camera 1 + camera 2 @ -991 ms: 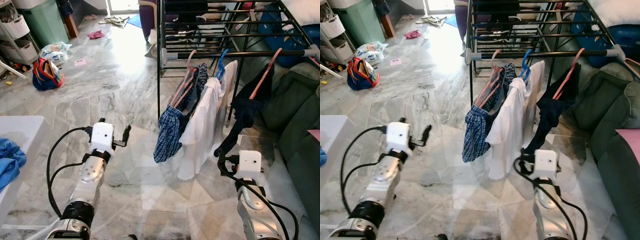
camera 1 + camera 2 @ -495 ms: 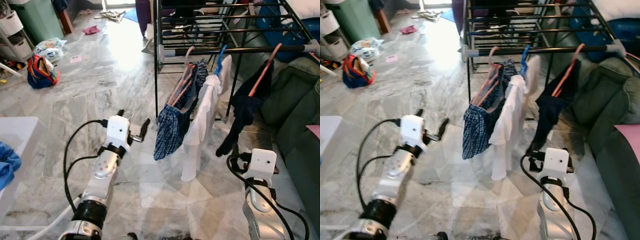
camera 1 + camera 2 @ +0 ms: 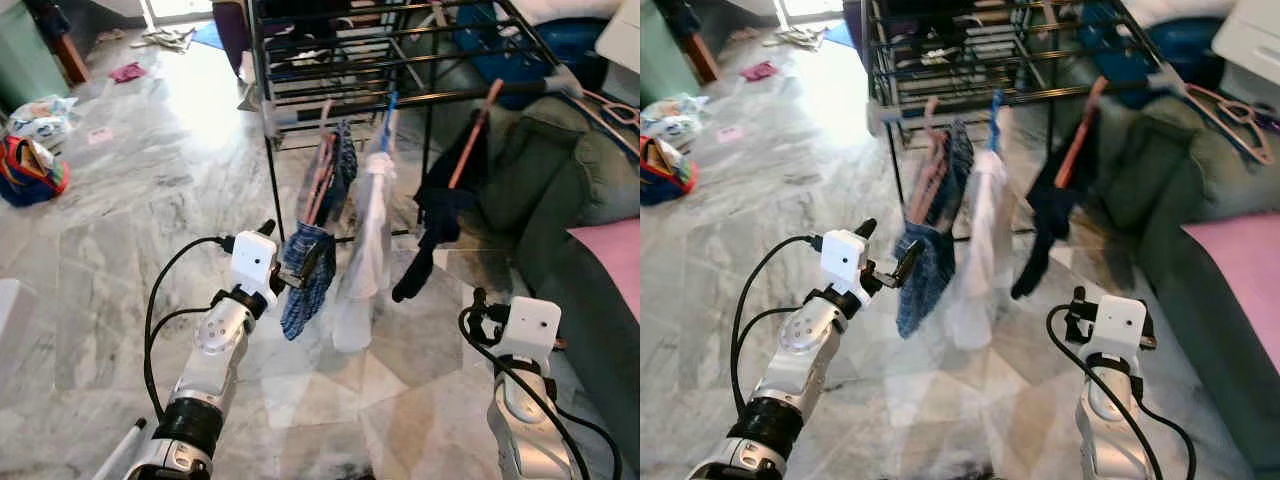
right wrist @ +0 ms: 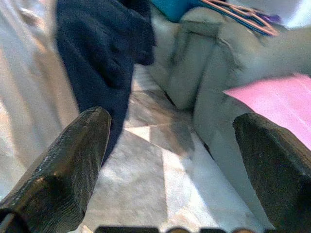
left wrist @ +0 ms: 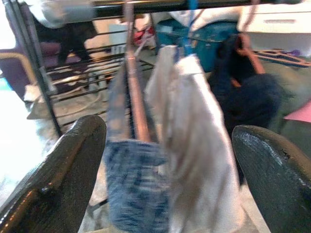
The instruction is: Hang hanger
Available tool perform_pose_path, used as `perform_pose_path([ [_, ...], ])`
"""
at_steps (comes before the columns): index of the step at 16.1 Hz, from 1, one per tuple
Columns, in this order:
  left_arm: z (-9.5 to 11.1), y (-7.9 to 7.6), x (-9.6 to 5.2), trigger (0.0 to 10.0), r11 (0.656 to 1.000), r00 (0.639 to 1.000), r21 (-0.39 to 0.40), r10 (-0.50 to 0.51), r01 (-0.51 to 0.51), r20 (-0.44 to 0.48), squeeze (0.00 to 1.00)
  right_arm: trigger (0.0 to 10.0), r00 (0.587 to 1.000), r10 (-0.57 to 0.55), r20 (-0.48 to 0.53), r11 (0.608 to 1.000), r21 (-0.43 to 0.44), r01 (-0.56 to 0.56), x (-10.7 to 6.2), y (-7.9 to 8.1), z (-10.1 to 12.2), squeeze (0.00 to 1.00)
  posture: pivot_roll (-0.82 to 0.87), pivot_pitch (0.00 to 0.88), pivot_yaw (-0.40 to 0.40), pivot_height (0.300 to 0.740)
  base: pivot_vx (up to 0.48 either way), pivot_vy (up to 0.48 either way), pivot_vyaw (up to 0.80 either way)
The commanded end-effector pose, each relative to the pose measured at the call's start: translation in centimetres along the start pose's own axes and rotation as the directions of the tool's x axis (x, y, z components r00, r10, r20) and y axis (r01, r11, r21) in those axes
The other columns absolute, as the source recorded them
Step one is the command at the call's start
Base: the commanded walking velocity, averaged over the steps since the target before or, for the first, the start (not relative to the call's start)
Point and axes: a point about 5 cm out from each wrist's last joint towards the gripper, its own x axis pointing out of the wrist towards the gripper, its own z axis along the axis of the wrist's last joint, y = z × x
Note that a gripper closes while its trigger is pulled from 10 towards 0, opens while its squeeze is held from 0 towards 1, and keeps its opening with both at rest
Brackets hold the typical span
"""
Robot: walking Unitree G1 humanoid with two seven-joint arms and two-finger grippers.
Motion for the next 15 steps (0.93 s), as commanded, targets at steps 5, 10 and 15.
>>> perform_pose_path([
  [5,-0.5,-0.3,-0.8,10.0,1.000,1.000,-0.020,-0.015,0.015,-0.020,0.00,10.0,0.996,0.065,0.060,0.997,-0.039,-0.063,0.2,1.2,1.5,0.00,-0.07,0.167,0.044,0.740,0.469,0.000,0.00],
  [10,-0.5,-0.4,-0.8,10.0,0.999,0.999,-0.024,-0.025,0.024,-0.028,0.00,10.0,0.991,0.060,0.121,0.995,-0.089,-0.050,1.0,0.8,3.0,0.00,-0.07,0.171,0.041,0.740,0.463,0.000,0.00],
  [15,-0.7,-1.0,-1.1,10.0,0.998,0.998,-0.033,-0.052,0.051,-0.035,0.00,10.0,0.988,0.065,0.142,0.994,-0.094,-0.052,1.5,0.9,3.9,0.00,-0.07,0.180,0.043,0.740,0.000,0.000,0.00],
])
